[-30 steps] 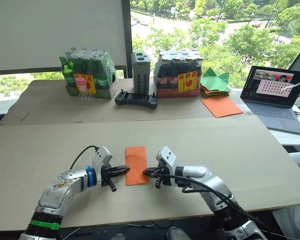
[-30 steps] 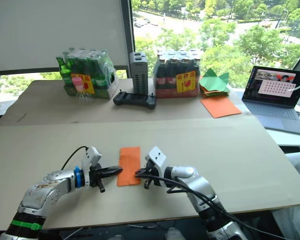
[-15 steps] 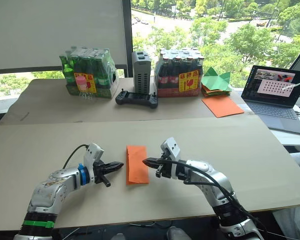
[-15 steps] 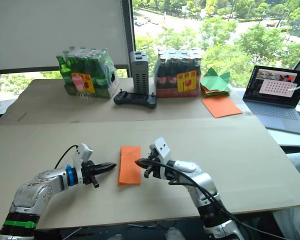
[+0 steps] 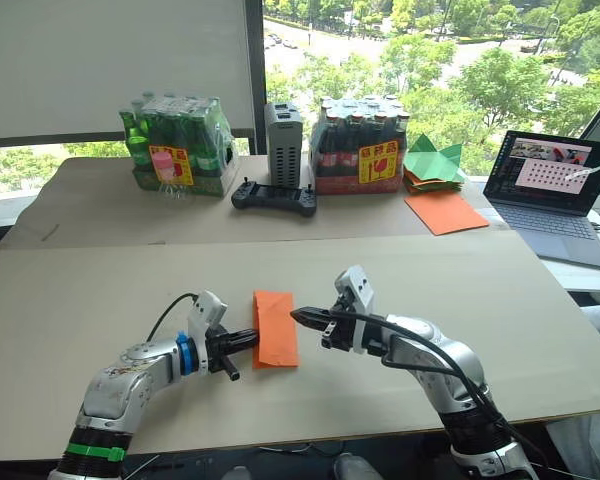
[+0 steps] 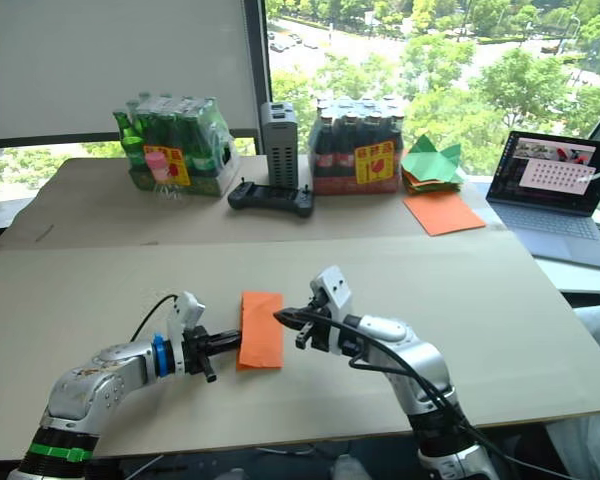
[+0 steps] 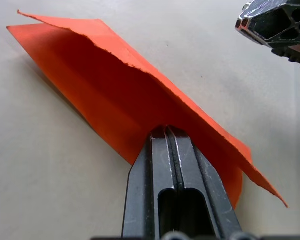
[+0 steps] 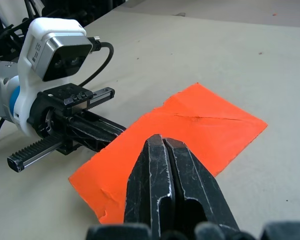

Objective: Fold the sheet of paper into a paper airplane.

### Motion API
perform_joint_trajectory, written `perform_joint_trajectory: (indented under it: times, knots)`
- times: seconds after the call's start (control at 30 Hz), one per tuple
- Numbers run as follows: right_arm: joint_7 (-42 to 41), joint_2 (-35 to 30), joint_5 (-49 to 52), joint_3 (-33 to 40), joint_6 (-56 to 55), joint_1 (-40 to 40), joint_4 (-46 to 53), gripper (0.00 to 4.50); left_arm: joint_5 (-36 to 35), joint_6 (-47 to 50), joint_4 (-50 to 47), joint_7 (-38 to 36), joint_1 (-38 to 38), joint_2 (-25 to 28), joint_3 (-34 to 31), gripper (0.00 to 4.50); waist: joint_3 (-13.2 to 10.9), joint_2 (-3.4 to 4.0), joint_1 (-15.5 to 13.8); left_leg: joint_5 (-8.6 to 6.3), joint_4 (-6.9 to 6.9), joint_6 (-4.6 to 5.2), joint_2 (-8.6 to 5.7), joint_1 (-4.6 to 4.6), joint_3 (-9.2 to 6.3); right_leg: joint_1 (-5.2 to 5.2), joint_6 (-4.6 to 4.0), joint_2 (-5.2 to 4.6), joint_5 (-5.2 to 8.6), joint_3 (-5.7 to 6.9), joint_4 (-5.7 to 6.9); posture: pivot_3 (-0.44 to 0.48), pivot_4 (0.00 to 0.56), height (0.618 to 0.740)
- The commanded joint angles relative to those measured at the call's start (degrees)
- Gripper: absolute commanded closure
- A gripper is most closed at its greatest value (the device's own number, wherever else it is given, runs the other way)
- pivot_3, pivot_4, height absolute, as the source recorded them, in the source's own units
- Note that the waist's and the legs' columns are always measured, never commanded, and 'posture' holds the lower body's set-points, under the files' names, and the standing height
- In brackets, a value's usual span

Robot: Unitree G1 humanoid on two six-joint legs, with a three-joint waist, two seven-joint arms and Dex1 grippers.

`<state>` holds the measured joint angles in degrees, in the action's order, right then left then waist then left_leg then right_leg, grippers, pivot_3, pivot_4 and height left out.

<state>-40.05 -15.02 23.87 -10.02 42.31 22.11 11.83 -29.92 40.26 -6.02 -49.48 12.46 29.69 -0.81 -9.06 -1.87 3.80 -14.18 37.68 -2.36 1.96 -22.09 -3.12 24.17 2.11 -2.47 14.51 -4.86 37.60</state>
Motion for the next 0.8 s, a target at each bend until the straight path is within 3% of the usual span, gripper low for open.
perform_joint_trajectory:
  times: [0.03, 0.53, 0.8]
  knots:
    - [0.27, -0.12, 2.12, 1.37, 0.36, 0.16, 3.4, 4.5, -1.7, 0.88, -2.77, -0.27, 1.74, -0.52, 0.43, 4.46, 0.0, 0.0, 0.03, 0.0, 0.0, 0.0, 0.0, 0.0, 0.0, 0.0, 0.0, 0.0, 0.0, 0.0, 0.0, 0.0, 0.15, 0.74]
    - [1.63, -0.89, 9.86, 4.89, 3.61, 0.4, 10.44, 4.5, 2.2, -1.12, 0.63, -1.78, 7.13, -1.63, 8.12, 4.46, -0.01, -0.01, -0.06, 0.0, 0.0, 0.0, -0.01, -0.01, -0.01, -0.02, 0.01, 0.0, 0.0, 0.0, -0.01, 0.0, 0.15, 0.74]
    - [-1.26, -9.26, 8.55, 1.02, 3.79, -3.96, 16.06, 4.5, 5.5, -4.36, 5.53, -3.2, 7.43, -0.99, 9.61, 4.46, -0.01, -0.01, -0.29, 0.0, 0.0, 0.0, -0.02, -0.04, -0.01, -0.01, 0.02, 0.0, 0.01, 0.01, -0.06, 0.0, 0.15, 0.74]
